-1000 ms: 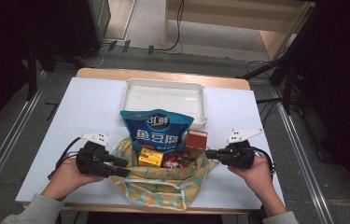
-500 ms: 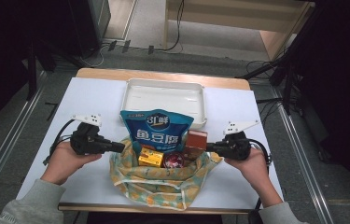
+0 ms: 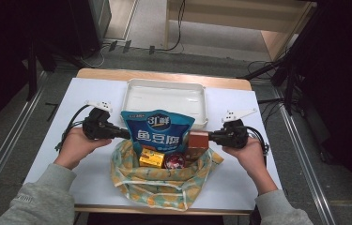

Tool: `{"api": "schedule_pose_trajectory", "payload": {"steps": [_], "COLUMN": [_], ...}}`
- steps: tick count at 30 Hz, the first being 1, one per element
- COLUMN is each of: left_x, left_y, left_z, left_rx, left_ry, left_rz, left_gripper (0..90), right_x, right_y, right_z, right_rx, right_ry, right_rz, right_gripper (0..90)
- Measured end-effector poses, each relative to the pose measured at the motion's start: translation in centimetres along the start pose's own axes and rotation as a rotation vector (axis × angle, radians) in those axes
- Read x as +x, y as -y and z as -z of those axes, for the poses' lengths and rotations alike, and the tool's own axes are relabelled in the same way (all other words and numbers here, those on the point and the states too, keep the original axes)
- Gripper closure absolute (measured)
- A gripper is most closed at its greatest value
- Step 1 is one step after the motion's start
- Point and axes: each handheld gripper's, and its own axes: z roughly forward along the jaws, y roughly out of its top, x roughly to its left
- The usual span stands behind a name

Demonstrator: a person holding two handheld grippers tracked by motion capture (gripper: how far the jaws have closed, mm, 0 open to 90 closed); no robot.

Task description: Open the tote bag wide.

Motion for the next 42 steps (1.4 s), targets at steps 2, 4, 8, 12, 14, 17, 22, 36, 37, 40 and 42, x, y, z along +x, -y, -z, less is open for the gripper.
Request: {"api": "schedule_pose_trajectory", "payload": {"steps": [2, 4, 8, 12, 14, 17, 22, 36, 37, 40, 42], "left_x": [0.1, 0.4, 0.6, 0.8, 1.0, 1.4, 2.1, 3.2, 3.2, 3.4, 3.5], "left_y": [-0.2, -0.4, -0.2, 0.1, 0.3, 1.0, 2.1, 3.6, 3.7, 4.0, 4.2], "left_z": [-0.2, -1.1, -2.1, -2.8, -3.0, -3.5, -4.2, -5.8, -5.9, -6.1, -6.3], "left_rx": [-0.002, -0.009, -0.003, 0.015, 0.016, 0.017, 0.034, 0.068, 0.065, 0.057, 0.054], "left_ry": [0.006, 0.027, 0.036, 0.041, 0.041, 0.042, 0.039, 0.019, 0.021, 0.019, 0.019], "left_rz": [-0.004, 0.004, 0.013, 0.014, 0.022, 0.042, 0.065, 0.081, 0.084, 0.086, 0.095], "left_gripper": [90.0, 90.0, 90.0, 90.0, 90.0, 90.0, 90.0, 90.0, 90.0, 90.0, 90.0], "right_x": [-0.2, -0.3, -0.3, -0.1, -0.2, -0.3, -0.6, -1.8, -1.8, -2.1, -2.2], "right_y": [-0.4, -0.7, -0.5, -0.1, 0.0, 0.4, 1.1, 2.3, 2.4, 2.7, 2.9], "right_z": [-0.5, -1.1, -2.3, -3.0, -3.2, -3.4, -3.9, -5.6, -5.7, -6.1, -6.3], "right_rx": [-0.005, -0.011, 0.004, 0.014, 0.013, 0.011, 0.012, 0.047, 0.047, 0.048, 0.046], "right_ry": [-0.01, -0.021, -0.049, -0.067, -0.07, -0.072, -0.069, -0.053, -0.054, -0.055, -0.057], "right_rz": [0.008, 0.015, 0.016, 0.022, 0.018, 0.015, 0.007, -0.018, -0.022, -0.017, -0.018], "right_gripper": [90.0, 90.0, 90.0, 90.0, 90.0, 90.0, 90.0, 90.0, 90.0, 90.0, 90.0]}}
